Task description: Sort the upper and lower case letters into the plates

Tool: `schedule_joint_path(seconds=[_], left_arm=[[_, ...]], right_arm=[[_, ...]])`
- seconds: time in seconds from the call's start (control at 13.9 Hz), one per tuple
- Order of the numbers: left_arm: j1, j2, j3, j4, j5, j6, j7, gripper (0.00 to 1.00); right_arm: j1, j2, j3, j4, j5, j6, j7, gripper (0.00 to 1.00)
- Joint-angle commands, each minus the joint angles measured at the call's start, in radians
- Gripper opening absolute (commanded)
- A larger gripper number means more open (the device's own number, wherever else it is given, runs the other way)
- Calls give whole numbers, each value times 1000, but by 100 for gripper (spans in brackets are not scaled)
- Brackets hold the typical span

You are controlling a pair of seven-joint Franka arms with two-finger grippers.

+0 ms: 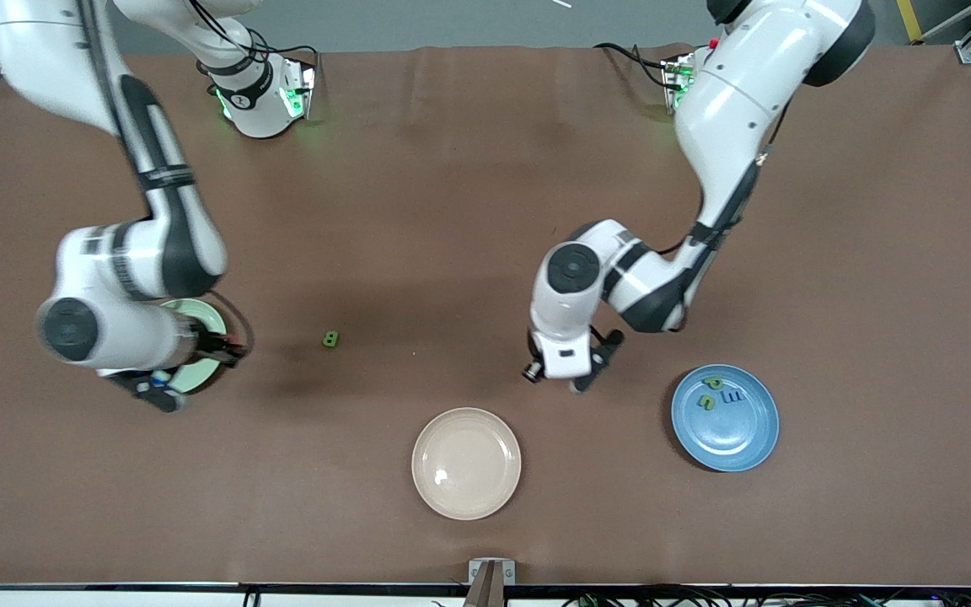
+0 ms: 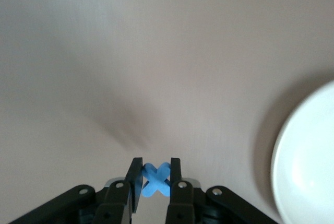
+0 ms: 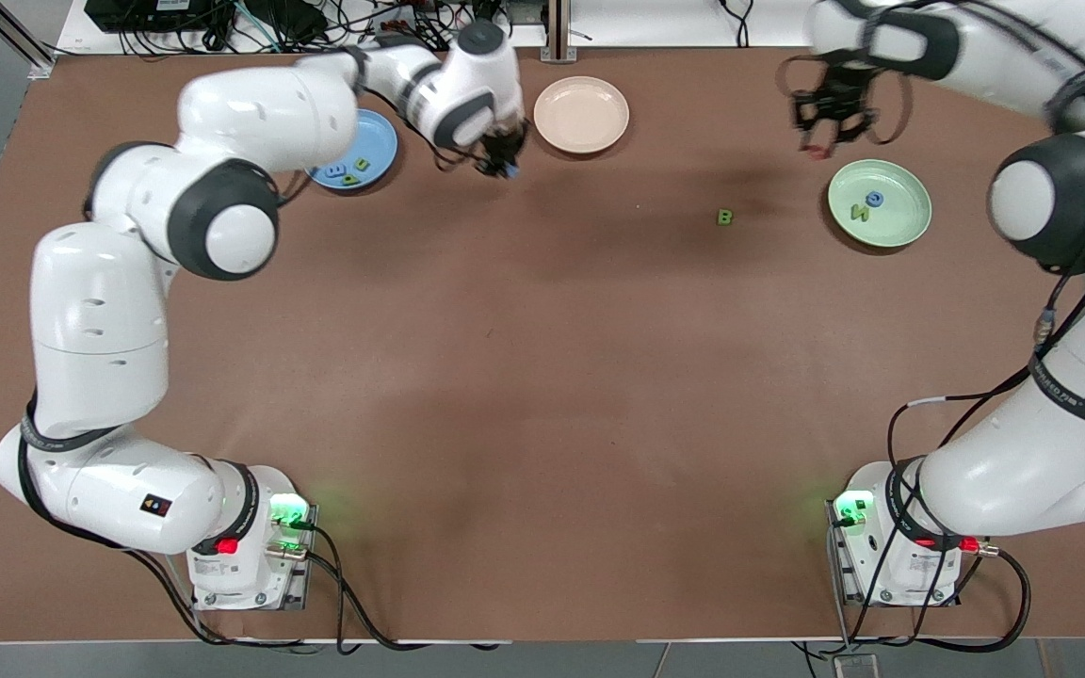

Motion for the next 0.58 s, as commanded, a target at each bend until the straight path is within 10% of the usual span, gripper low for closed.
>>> schedule_joint_path(seconds=[0.0, 0.5], left_arm=[[111, -25, -6, -23, 17, -45, 189, 0], [344, -22, -6, -35, 17, -108, 625, 1]], right_arm=[[-101, 2, 23, -42, -13, 41, -202, 23], [-217, 2, 25, -273, -11, 308, -448, 23]])
